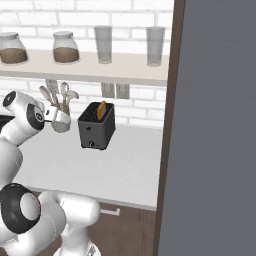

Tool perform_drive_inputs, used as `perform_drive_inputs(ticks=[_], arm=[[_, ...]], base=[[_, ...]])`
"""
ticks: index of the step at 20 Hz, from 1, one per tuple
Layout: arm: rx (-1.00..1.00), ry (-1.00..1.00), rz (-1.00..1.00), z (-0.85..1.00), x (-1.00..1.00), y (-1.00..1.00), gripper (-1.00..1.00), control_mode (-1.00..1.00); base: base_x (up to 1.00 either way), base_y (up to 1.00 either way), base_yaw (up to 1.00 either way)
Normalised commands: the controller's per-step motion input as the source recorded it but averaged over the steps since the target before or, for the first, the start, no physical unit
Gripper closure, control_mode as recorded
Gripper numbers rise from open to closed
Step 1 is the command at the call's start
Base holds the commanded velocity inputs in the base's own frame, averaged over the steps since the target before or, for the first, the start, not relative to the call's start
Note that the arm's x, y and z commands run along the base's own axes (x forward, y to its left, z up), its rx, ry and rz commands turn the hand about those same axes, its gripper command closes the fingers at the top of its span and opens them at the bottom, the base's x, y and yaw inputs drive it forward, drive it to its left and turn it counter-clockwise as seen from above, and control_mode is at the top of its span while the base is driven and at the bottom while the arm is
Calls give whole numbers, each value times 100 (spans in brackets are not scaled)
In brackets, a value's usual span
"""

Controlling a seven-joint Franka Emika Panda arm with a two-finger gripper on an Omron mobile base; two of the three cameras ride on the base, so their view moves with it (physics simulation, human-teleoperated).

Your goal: Start the toaster. Once the lever pops up, take the bread to the plate on the dining counter.

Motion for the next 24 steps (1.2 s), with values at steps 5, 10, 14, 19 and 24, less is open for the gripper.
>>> perform_drive_inputs(ticks=[5,10,14,19,24], arm=[[17,0,0,9,31,-40,-100,-100],[0,-8,5,1,51,-32,-100,-100],[0,-5,7,3,33,-33,-100,-100],[0,0,0,7,2,-14,-100,-100],[0,0,3,0,20,-18,-100,-100]], base=[[0,0,0],[0,0,0],[0,0,0],[0,0,0],[0,0,0]])
